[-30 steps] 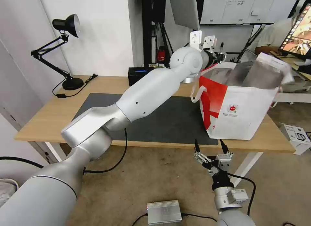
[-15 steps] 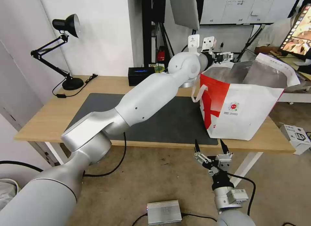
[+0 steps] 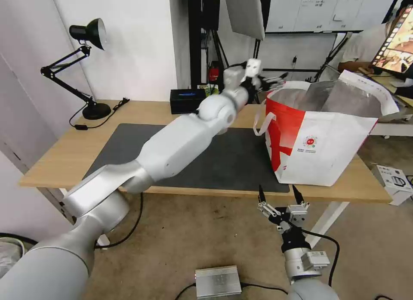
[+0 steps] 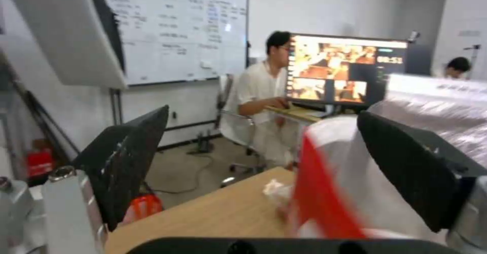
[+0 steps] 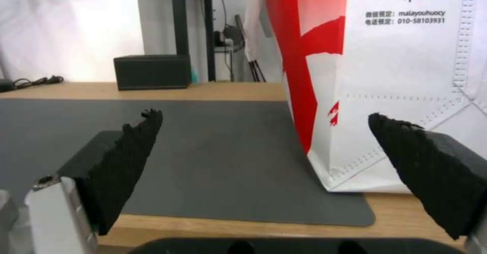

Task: Pick up the trash from the table and place it into the takeout bag.

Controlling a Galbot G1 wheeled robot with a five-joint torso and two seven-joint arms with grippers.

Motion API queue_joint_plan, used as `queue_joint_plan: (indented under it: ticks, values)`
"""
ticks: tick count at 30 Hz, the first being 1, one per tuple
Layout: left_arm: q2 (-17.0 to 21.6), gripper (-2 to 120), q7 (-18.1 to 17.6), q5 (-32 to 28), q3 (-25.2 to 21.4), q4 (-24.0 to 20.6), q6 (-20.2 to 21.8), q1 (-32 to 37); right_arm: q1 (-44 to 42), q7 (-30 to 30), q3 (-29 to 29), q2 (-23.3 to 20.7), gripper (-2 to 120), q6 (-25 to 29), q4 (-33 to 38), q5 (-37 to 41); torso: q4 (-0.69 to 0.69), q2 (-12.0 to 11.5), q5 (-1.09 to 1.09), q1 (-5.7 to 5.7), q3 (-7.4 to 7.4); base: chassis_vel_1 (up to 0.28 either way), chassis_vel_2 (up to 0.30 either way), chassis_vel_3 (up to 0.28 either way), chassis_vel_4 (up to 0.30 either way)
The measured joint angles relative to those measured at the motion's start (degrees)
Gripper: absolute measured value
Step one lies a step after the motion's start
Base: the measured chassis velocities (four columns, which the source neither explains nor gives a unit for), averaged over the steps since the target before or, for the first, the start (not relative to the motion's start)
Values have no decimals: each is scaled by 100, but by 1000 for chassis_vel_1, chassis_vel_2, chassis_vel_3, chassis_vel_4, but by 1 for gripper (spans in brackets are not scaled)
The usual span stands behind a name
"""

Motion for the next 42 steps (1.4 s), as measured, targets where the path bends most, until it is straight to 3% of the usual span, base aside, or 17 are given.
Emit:
queue_joint_plan:
  ticks: [2, 10, 13, 21, 23, 27, 30, 42]
  values:
    - [27, 100, 0, 22, -18, -4, -17, 41, 0, 0, 0, 0, 100, 0, 0, 0, 0, 0, 1, 0, 0, 0, 0, 0, 0]
    - [728, 100, -98, 183, -199, -426, 51, 608, 0, 0, 0, 0, 100, 0, 0, 0, 1, 0, 0, 0, 0, 0, 0, 0, 0]
    - [1138, 100, -182, 207, -411, -809, 210, 932, 0, 0, 0, 0, 100, 0, 0, 0, 1, 0, 0, 0, 0, 0, 0, 0, 0]
    - [1661, 100, -430, 458, -931, -1538, 585, 1525, 0, 0, 0, 0, 100, 0, 0, 0, 1, 0, 0, 0, 0, 0, 0, 0, 0]
    - [1897, 100, -605, 595, -1304, -1962, 826, 1952, 1, 0, 0, 0, 100, 0, 0, 0, 1, 0, 1, 0, 0, 0, 0, 0, 0]
    - [2063, 100, -657, 684, -1607, -2254, 921, 2327, 0, 0, 0, 0, 100, 0, 0, 0, 1, 0, 0, -1, 0, 0, 0, 0, 0]
    - [2298, 100, -650, 934, -2257, -2734, 987, 3131, 0, 0, 1, 0, 100, 0, 0, 0, 1, 0, 0, 0, 0, 0, 0, 0, 0]
    - [2340, 100, -563, 1803, -3890, -4045, 910, 5392, 0, 0, 0, 0, 100, 0, 0, 0, 1, 1, 1, -1, -1, 0, 0, 0, 0]
